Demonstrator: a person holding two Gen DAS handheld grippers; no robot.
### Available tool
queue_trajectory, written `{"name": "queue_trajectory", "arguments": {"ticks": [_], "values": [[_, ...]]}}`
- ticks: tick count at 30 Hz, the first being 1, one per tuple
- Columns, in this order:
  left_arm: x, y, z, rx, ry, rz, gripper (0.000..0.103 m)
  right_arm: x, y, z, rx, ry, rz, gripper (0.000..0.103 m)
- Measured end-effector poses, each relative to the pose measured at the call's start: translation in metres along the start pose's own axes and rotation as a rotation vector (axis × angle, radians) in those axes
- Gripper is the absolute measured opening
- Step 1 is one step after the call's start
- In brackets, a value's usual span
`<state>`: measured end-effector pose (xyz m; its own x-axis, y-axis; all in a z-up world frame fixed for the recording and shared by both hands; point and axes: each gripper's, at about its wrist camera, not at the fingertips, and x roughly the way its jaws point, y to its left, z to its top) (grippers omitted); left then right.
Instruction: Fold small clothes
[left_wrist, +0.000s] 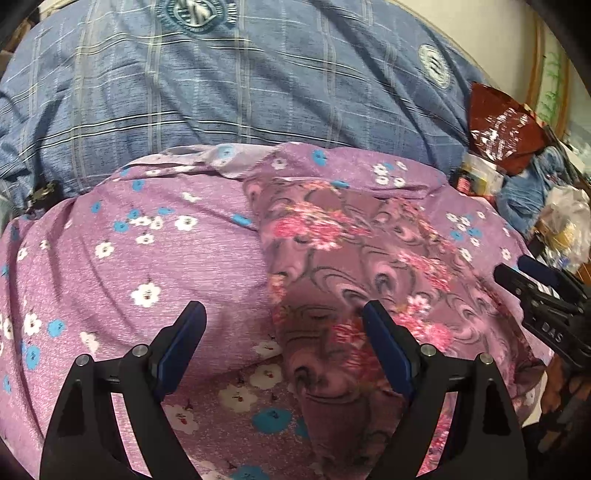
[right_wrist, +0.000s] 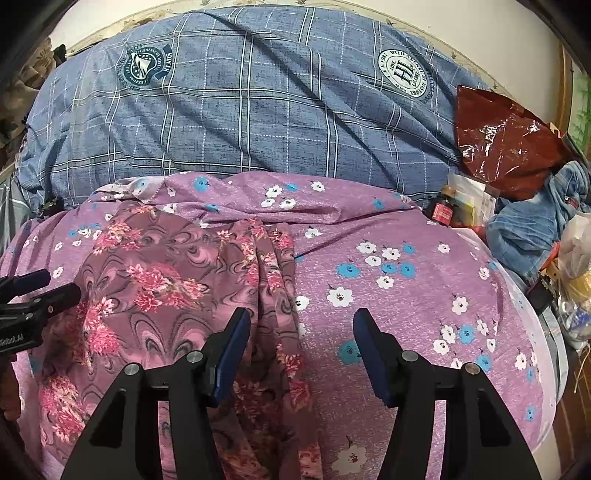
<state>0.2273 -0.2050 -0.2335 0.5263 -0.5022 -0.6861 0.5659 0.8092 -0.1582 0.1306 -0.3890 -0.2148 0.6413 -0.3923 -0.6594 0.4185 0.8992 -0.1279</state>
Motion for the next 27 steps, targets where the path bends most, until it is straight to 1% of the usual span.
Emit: {"name": "queue_trajectory", "arguments": {"ticks": [2,4,6,8,11,12,13,14,15,16,18,19,20,21,22,24,25,27], "values": [[0.001,-0.003,0.0,0.006,0.009,-0.033,0.087,0.002,-0.003,0.0,0.009,0.006,0.005,0.06],[0.002,-0.005,0.0,0.007,0.02,-0.07,0.087,0.006,-0.01,0.002,0.03,0.026,0.041,0.06],[0.006,-0.006,0.0,0.013,0.039,-0.084,0.087,0.014,-0.021,0.003,0.079,0.066,0.109,0.061],[0.009,-0.005,0.001,0.012,0.051,-0.092,0.087,0.021,-0.032,0.003,0.131,0.097,0.155,0.061],[0.012,-0.001,0.005,-0.007,0.058,-0.133,0.087,0.035,-0.051,0.006,0.207,0.133,0.232,0.061],[0.014,0.001,0.008,-0.017,0.062,-0.166,0.087,0.041,-0.057,0.007,0.231,0.147,0.262,0.061],[0.017,0.001,0.009,-0.02,0.07,-0.189,0.087,0.048,-0.064,0.008,0.259,0.176,0.319,0.061],[0.021,0.002,0.01,-0.025,0.088,-0.224,0.087,0.054,-0.065,0.007,0.276,0.196,0.356,0.061],[0.023,0.002,0.01,-0.03,0.102,-0.247,0.087,0.063,-0.069,0.007,0.302,0.23,0.412,0.061],[0.027,0.003,0.011,-0.046,0.125,-0.287,0.087,0.071,-0.07,0.006,0.322,0.269,0.462,0.061],[0.03,0.006,0.011,-0.077,0.153,-0.344,0.087,0.087,-0.072,0.003,0.356,0.347,0.537,0.062],[0.03,0.007,0.012,-0.081,0.158,-0.365,0.087,0.093,-0.073,0.0,0.372,0.372,0.564,0.062],[0.03,0.008,0.013,-0.086,0.162,-0.389,0.087,0.094,-0.074,0.0,0.378,0.373,0.584,0.065],[0.031,0.009,0.014,-0.09,0.166,-0.406,0.087,0.094,-0.075,0.0,0.385,0.372,0.62,0.069],[0.031,0.011,0.015,-0.094,0.17,-0.42,0.087,0.095,-0.076,-0.001,0.4,0.377,0.659,0.07],[0.032,0.014,0.016,-0.111,0.175,-0.441,0.087,0.097,-0.075,-0.002,0.421,0.387,0.708,0.071],[0.032,0.015,0.016,-0.117,0.177,-0.445,0.087,0.098,-0.074,-0.002,0.417,0.389,0.718,0.071],[0.034,0.015,0.017,-0.12,0.185,-0.443,0.087,0.098,-0.065,0.0,0.404,0.402,0.768,0.071]]}}
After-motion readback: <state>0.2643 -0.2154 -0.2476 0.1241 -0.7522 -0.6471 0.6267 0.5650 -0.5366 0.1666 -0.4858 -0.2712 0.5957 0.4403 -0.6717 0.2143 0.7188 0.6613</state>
